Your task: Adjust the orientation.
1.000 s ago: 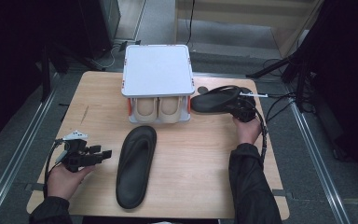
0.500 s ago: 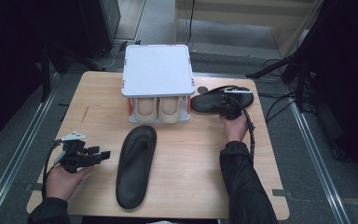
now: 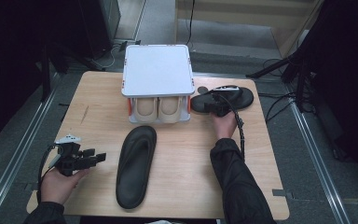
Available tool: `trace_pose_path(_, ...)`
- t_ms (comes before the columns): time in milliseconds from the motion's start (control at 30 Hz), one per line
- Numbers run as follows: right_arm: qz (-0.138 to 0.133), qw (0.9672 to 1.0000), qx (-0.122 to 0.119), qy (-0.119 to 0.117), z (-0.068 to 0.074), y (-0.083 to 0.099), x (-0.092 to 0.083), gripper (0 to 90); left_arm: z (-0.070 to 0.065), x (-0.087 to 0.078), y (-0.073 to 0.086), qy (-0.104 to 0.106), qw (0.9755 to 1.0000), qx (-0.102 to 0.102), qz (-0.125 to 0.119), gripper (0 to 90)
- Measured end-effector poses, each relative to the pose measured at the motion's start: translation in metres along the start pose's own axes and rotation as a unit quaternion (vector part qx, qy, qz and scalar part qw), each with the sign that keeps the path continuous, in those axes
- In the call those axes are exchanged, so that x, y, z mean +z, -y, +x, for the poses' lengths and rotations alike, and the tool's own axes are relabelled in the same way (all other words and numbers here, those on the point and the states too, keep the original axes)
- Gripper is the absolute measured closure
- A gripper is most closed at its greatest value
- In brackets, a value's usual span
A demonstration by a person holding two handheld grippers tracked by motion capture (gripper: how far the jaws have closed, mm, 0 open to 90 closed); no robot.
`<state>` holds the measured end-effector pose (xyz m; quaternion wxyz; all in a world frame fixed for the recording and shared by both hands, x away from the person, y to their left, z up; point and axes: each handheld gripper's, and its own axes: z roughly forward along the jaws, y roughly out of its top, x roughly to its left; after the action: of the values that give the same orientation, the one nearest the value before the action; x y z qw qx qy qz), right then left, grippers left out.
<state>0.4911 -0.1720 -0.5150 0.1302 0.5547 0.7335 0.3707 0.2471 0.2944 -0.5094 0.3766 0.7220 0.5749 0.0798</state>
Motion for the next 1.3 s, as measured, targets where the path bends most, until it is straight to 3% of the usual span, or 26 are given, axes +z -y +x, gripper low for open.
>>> trace_pose_path(367,0.001,0.9999,0.010,-0.010,-0.008,0.005,-0.007,90.0,-0.003,0.004,-0.004,0.006,0.9999,0.009,0.005,39.9)
trace_pose_path(700,0.006,1.0000,0.003,-0.005,-0.009,0.011,-0.014,90.0,-0.005,0.010,-0.010,0.017,0.9997,0.018,0.006,39.7)
trace_pose_path(800,0.004,1.0000,0.000,-0.006,-0.010,0.014,-0.017,90.0,-0.006,0.013,-0.013,0.021,0.9995,0.022,0.006,39.7)
trace_pose_path(933,0.006,1.0000,0.001,-0.006,-0.012,0.016,-0.021,90.0,-0.006,0.015,-0.017,0.043,0.9989,0.014,0.009,39.7)
trace_pose_path(1300,0.011,0.9999,0.009,-0.007,-0.022,0.024,-0.033,90.0,-0.009,0.022,-0.024,0.044,0.9986,0.028,0.008,39.7)
